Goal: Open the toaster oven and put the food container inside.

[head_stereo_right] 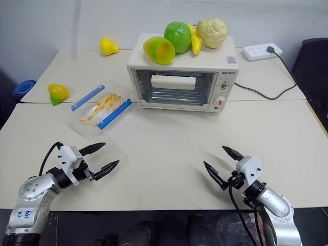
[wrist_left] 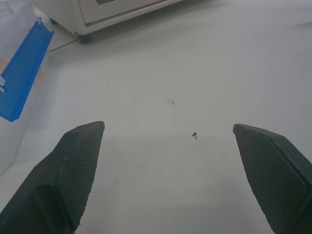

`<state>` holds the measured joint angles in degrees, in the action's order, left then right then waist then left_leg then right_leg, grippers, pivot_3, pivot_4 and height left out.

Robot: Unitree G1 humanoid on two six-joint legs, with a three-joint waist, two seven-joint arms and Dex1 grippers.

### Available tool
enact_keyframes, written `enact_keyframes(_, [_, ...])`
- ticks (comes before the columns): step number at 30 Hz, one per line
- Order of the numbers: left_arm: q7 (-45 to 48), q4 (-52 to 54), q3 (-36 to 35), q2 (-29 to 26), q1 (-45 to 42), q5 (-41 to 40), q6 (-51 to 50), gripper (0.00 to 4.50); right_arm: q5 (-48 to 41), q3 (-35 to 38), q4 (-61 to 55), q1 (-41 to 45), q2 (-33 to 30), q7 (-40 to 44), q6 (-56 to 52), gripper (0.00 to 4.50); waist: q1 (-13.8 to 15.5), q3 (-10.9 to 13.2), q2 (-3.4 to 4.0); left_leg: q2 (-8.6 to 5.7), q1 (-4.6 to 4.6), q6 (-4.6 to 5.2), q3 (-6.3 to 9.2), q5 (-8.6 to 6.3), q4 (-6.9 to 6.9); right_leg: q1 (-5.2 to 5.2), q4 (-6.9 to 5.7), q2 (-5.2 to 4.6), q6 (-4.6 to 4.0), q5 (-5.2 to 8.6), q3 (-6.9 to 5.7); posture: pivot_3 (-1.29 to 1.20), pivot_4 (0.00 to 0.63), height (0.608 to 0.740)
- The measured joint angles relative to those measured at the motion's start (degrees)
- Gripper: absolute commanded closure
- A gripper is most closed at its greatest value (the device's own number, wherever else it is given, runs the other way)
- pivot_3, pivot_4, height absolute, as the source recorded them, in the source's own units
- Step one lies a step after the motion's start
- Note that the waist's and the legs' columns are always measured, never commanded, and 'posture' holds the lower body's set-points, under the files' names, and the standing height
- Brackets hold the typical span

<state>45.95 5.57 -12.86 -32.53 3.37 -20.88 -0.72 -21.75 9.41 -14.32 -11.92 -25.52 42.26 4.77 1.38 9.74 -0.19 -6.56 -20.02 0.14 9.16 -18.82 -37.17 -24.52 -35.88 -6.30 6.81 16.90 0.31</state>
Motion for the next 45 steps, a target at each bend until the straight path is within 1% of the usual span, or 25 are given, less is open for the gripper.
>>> enact_keyframes(2, [0.00, 0.28, 0.00, -0.29, -0.46, -0.13, -1.11, 0.00, -0.36, 0.00, 0.50, 0.42, -0.01, 0.62, -0.11, 0.01, -0.01, 0.00, 0.00, 0.02, 0.00, 0.00, -0.02, 0.00, 0.00, 0.00, 0.00, 0.02, -0.01, -0.01, 0.01, 0.00, 0.150, 0.740])
enact_keyframes(5, [1.75, 2.63, -0.14, -2.52, -1.56, -4.96, -7.60, 0.00, -2.81, -0.19, 1.18, 4.62, -0.66, 1.59, -3.58, 0.01, -0.25, 0.03, -0.01, 0.11, 0.01, 0.00, -0.13, 0.00, -0.04, -0.02, 0.01, 0.05, -0.08, -0.10, 0.04, 0.00, 0.150, 0.740])
enact_keyframes(7, [4.78, 5.56, -1.49, -5.42, -2.90, -11.10, -12.88, 0.00, -5.58, -0.41, 0.91, 10.34, -1.60, 1.61, -8.30, 0.01, -0.52, 0.05, -0.01, 0.23, 0.00, -0.03, -0.15, -0.02, -0.06, -0.04, 0.03, 0.12, -0.17, -0.16, 0.04, 0.00, 0.150, 0.740])
enact_keyframes(9, [6.79, 7.27, -4.27, -8.22, -5.38, -17.34, -17.80, 0.00, -8.44, -0.60, 0.59, 16.90, -3.08, 1.70, -13.25, 0.01, -0.62, 0.07, 0.03, 0.30, 0.00, -0.09, -0.14, -0.04, -0.04, -0.07, 0.04, 0.19, -0.20, -0.16, 0.03, 0.00, 0.150, 0.740])
enact_keyframes(12, [7.94, 7.23, -6.85, -11.42, -10.06, -22.95, -23.89, 0.00, -10.81, -1.05, 2.20, 27.02, -3.95, 2.00, -18.82, 0.01, -0.69, 0.08, 0.04, 0.38, -0.07, -0.15, -0.14, -0.07, -0.03, -0.15, 0.07, 0.33, -0.24, -0.16, 0.02, 0.00, 0.150, 0.740])
enact_keyframes(15, [7.69, 7.00, -7.23, -11.60, -14.87, -26.49, -28.13, 0.00, -10.95, -2.67, 8.39, 36.52, -4.27, 3.58, -21.68, 0.01, -0.85, 0.09, 0.02, 0.39, -0.13, -0.14, -0.14, -0.09, -0.06, -0.18, 0.13, 0.37, -0.25, -0.17, 0.03, 0.00, 0.150, 0.740])
enact_keyframes(17, [6.92, 7.01, -7.34, -11.27, -16.98, -27.28, -29.39, 0.00, -10.36, -3.67, 13.32, 41.98, -3.81, 4.08, -22.59, 0.01, -1.02, 0.09, 0.02, 0.38, -0.15, -0.13, -0.16, -0.10, -0.05, -0.20, 0.16, 0.36, -0.24, -0.17, 0.03, 0.00, 0.150, 0.740])
enact_keyframes(19, [5.79, 7.14, -7.08, -10.21, -18.27, -27.29, -29.99, 0.00, -8.30, -5.09, 19.02, 47.97, -2.77, 3.98, -22.80, 0.01, -1.43, 0.09, 0.02, 0.38, -0.17, -0.13, -0.19, -0.10, -0.03, -0.25, 0.17, 0.37, -0.24, -0.18, 0.03, 0.00, 0.150, 0.740])
enact_keyframes(21, [4.82, 7.28, -6.53, -8.96, -18.37, -27.24, -30.33, 0.00, -6.90, -5.78, 22.34, 51.38, -1.50, 3.61, -22.74, 0.01, -1.64, 0.09, 0.02, 0.41, -0.18, -0.14, -0.24, -0.10, 0.01, -0.34, 0.17, 0.38, -0.24, -0.18, 0.05, 0.00, 0.150, 0.740])
enact_keyframes(25, [3.07, 7.96, -5.92, -6.89, -18.14, -27.02, -30.50, 0.00, -5.94, -6.79, 25.75, 54.56, 1.51, 3.34, -22.80, 0.01, -1.89, 0.09, 0.02, 0.45, -0.39, -0.17, -0.42, -0.11, -0.02, -0.75, -0.02, 0.43, -0.25, -0.18, 0.06, 0.00, 0.150, 0.740])
enact_keyframes(31, [-0.53, 10.25, -6.37, -5.30, -18.07, -27.17, -30.60, 0.00, -4.84, -8.74, 26.51, 56.94, 4.01, 5.23, -23.70, 0.01, -1.99, 0.09, 0.02, 0.46, -0.43, -0.17, -0.55, -0.11, -0.15, -0.84, -0.12, 0.47, -0.29, -0.22, 0.07, 0.00, 0.150, 0.740])
enact_keyframes(34, [-1.42, 10.55, -7.02, -5.43, -18.08, -27.94, -31.83, 0.00, -4.78, -9.82, 23.04, 55.30, 3.84, 7.16, -25.51, 0.01, -2.06, 0.09, 0.02, 0.48, -0.44, -0.19, -0.55, -0.12, -0.10, -0.87, -0.11, 0.50, -0.29, -0.22, 0.11, 0.00, 0.150, 0.740])
enact_keyframes(37, [-1.54, 10.41, -7.61, -6.32, -18.61, -29.01, -33.58, 0.00, -4.77, -11.81, 17.07, 50.82, 1.62, 9.47, -27.99, 0.01, -2.38, 0.09, 0.02, 0.50, -0.44, -0.19, -0.54, -0.12, -0.02, -0.90, -0.09, 0.51, -0.29, -0.22, 0.12, 0.00, 0.150, 0.740])
enact_keyframes(38, [-1.54, 10.05, -8.02, -6.53, -19.11, -29.37, -33.96, 0.38, -4.65, -12.85, 14.97, 48.51, 0.51, 10.49, -28.59, 0.00, -2.50, 0.09, 0.02, 0.50, -0.44, -0.20, -0.54, -0.13, -0.02, -0.90, -0.07, 0.51, -0.29, -0.22, 0.12, 0.00, 0.150, 0.740])
enact_keyframes(39, [-1.59, 9.14, -8.09, -6.58, -20.27, -29.39, -34.14, 0.57, -4.23, -13.68, 13.34, 46.25, -0.35, 11.17, -28.62, 0.00, -2.49, 0.09, 0.02, 0.49, -0.44, -0.20, -0.54, -0.13, -0.03, -0.90, -0.08, 0.51, -0.29, -0.22, 0.11, 0.00, 0.150, 0.740])
enact_keyframes(41, [-2.01, 6.33, -8.13, -6.59, -23.66, -28.94, -34.07, 1.14, -2.43, -15.33, 11.65, 42.08, -1.37, 11.77, -27.78, 0.00, -2.33, 0.09, 0.02, 0.48, -0.46, -0.20, -0.55, -0.13, -0.10, -0.90, -0.11, 0.52, -0.29, -0.22, 0.08, 0.00, 0.150, 0.740])
enact_keyframes(43, [-2.31, 2.32, -6.84, -6.55, -27.68, -26.05, -32.49, 1.77, -0.52, -16.24, 11.52, 39.59, -1.60, 11.87, -26.28, 0.00, -2.24, 0.09, 0.02, 0.46, -0.45, -0.20, -0.64, -0.13, -0.13, -0.91, -0.15, 0.54, -0.28, -0.23, 0.06, 0.00, 0.150, 0.740])
enact_keyframes(45, [-2.16, -2.25, -3.92, -6.13, -31.54, -21.65, -29.67, 2.43, 1.28, -16.71, 11.51, 38.86, -1.71, 11.88, -23.64, 0.00, -2.12, 0.09, 0.02, 0.45, -0.44, -0.20, -0.67, -0.13, -0.14, -0.92, -0.14, 0.58, -0.27, -0.23, 0.04, 0.00, 0.150, 0.740])
